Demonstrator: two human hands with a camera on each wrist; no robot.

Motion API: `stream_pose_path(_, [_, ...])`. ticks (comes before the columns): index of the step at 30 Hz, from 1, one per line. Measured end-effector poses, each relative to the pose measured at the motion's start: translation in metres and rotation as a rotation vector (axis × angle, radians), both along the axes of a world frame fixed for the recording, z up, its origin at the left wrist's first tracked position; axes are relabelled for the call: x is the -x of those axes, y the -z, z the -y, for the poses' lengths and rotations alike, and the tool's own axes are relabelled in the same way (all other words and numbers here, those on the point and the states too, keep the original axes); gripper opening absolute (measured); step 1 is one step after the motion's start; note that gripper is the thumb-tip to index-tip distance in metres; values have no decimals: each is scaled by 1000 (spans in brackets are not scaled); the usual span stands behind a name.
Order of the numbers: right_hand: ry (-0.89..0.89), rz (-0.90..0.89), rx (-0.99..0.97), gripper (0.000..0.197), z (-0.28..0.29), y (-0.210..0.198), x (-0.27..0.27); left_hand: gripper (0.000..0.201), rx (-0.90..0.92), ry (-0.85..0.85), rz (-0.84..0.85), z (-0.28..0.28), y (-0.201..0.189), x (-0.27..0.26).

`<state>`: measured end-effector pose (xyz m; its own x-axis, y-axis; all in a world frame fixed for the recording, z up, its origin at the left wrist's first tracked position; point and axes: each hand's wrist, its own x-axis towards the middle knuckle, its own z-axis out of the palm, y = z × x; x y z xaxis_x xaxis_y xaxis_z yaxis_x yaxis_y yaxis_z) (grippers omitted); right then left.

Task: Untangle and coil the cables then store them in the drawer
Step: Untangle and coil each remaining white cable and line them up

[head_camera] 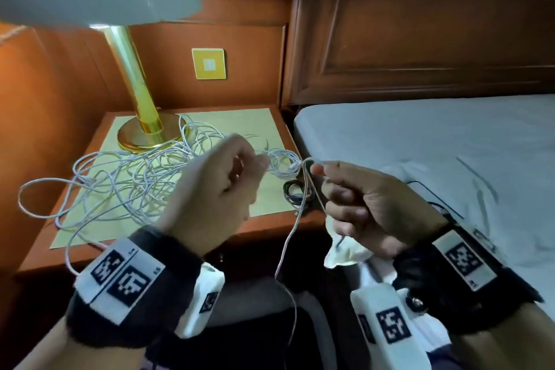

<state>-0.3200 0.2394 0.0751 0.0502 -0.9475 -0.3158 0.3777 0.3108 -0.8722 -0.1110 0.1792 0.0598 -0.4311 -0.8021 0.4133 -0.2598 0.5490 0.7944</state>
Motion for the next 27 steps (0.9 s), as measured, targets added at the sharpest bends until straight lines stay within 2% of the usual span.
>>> stream_pose_path(1, [-11, -15, 30, 20, -1, -1, 3, 31, -16, -70, -47, 12, 5, -1])
stream_pose_path(2, [-30, -5, 56, 22, -2, -1, 5, 33, -75, -70, -63, 20, 10, 0])
stream_pose_path(5, [-133, 102, 107, 23, -5, -1, 5, 48, -267, 204, -81, 20, 22, 17])
stream_pose_path(7, [-165, 163, 137, 25, -5, -2, 4, 38, -365, 378, -144, 15, 29, 28])
stream_pose_path(9, [-106, 272, 148, 26, -4, -3, 6, 21, -477, 431, -184, 14, 30, 30])
stream_pose_path(11, [-7, 371, 196, 27, -2, -2, 15, 31, -570, 320, -168, 24, 28, 25])
stream_pose_path(13, [68, 423, 250, 31, 0, 0, 27, 36, -641, 132, -210, 35, 29, 15])
stream_pose_path(15, [112, 428, 264, 34, 2, 2, 36, 39, -625, -13, -229, 49, 34, 4])
stream_pose_path(18, [199, 362, 231, 36, 6, 6, 42, 57, -480, -163, -34, 60, 42, -10])
stream_pose_path(20, [241, 313, 218, 39, 11, 9, 42, 63, -410, -254, 37, 63, 45, -16])
stream_pose_path(23, [243, 177, 210, 42, 16, 13, 38, 51, -395, -343, 16, 64, 45, -20])
stream_pose_path(27, [115, -10, 193, 38, 16, 14, 32, 48, -359, -436, -5, 67, 45, -20])
